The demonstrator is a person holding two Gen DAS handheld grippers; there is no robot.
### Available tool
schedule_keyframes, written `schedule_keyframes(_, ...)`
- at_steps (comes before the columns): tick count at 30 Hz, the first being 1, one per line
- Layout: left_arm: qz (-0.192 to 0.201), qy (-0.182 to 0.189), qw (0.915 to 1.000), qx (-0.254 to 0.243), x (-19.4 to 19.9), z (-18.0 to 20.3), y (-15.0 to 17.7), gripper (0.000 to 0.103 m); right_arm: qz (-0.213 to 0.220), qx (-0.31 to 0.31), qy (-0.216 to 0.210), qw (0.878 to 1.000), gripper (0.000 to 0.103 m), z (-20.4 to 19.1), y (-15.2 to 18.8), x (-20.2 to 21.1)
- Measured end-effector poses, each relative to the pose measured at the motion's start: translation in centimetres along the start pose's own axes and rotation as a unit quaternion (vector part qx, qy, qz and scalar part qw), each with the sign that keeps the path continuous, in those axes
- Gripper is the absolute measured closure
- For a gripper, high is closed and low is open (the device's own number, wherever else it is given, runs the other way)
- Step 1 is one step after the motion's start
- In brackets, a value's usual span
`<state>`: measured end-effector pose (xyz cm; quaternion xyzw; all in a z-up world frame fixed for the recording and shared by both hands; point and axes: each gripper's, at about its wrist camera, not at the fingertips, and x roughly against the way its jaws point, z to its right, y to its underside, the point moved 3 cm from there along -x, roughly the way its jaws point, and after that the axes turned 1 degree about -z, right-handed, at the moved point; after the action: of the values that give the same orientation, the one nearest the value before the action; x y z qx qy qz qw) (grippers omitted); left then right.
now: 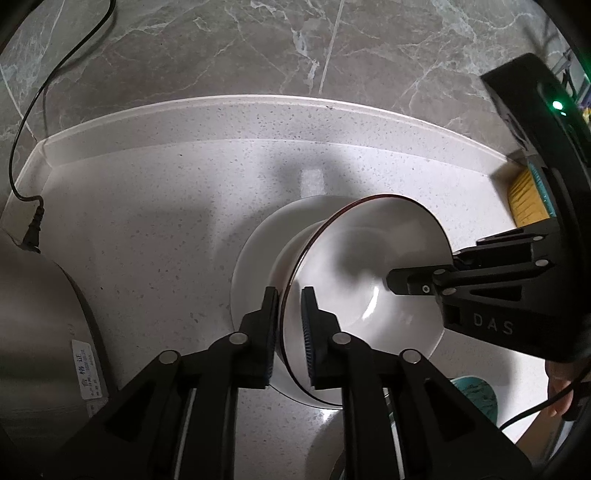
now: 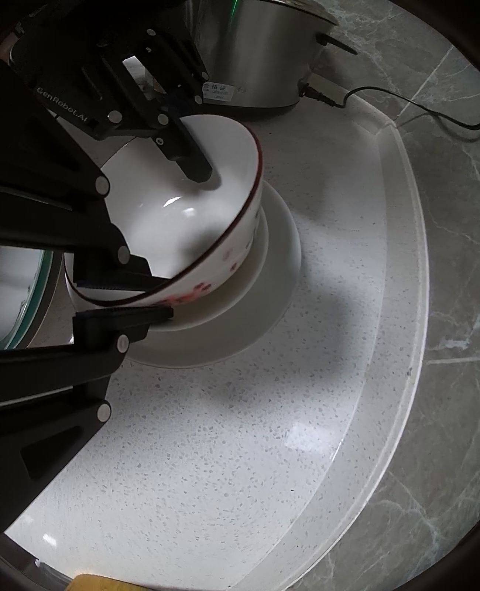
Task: Organize plates and bowls
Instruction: 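Lower the red-patterned bowl onto the stack while the left tool opens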
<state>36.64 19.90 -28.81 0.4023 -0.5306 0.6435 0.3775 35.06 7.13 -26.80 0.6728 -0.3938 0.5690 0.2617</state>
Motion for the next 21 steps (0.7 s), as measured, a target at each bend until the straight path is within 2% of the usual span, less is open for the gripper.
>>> schedule_keyframes(3,-0.001,0.020,0.9998,0.004,0.0,0.3,0.1,0.070,-0.009,0.007,0.005,1.000,0.094,-0.1,-0.3,0.0)
schedule_keyframes(4,-0.002,0.028,0.9996,0.001,0.0,0.7,0.1,0.051,-0.012,0.012,0.009,1.000,0.094,-0.3,-0.4,0.0)
schedule_keyframes(5,0.003,0.017,0.9998,-0.003,0.1,0.9,0.1,0.017,-0.012,0.016,0.013,1.000,0.094,-0.5,-0.5,0.0)
schedule_keyframes(6,0.011,0.002,0.9999,-0.005,0.4,1.0,0.1,0.012,-0.012,0.021,0.018,1.000,0.094,-0.7,-0.5,0.1)
schedule_keyframes(8,0.021,0.011,0.9997,0.003,0.8,0.8,0.0,0.012,-0.010,0.024,0.028,0.999,0.093,-0.8,-0.5,0.2)
schedule_keyframes(21,0.021,0.015,0.9995,0.017,1.3,-0.2,0.3,0.012,-0.012,0.012,0.012,1.000,0.093,-0.2,-0.4,-0.3)
